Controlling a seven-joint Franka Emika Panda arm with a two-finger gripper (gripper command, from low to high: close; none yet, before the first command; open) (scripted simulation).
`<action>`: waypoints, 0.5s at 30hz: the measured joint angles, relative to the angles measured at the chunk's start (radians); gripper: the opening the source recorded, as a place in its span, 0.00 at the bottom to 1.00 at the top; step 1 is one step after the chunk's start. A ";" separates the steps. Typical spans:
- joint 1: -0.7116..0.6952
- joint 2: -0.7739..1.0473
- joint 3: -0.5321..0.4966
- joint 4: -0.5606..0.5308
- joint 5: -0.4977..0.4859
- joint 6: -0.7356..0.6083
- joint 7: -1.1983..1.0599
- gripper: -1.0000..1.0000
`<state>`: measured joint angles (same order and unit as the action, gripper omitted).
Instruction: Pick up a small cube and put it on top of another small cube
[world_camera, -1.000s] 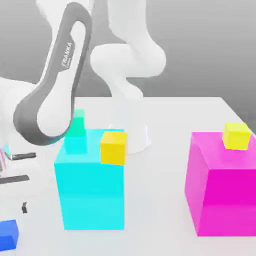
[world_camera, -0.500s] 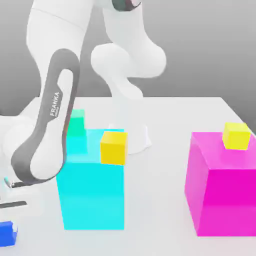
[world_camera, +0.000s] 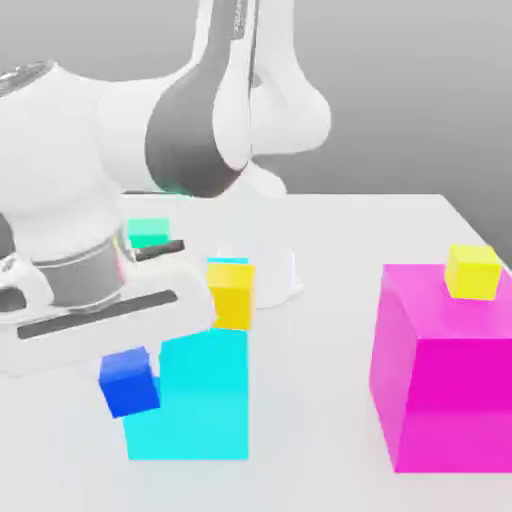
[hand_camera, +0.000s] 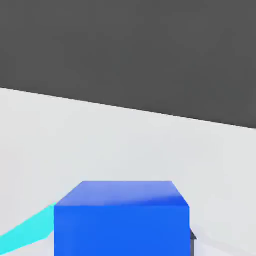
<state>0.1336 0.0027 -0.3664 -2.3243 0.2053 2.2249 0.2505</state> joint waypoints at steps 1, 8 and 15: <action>0.012 -0.036 0.010 -0.009 -0.025 -0.021 0.044 0.00; 0.007 -0.293 0.126 -0.075 -0.198 -0.161 0.353 0.00; -0.034 -0.442 0.207 -0.188 -0.276 -0.151 0.526 0.00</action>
<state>0.0993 -0.4395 -0.1595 -2.5123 -0.0704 2.0742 0.7762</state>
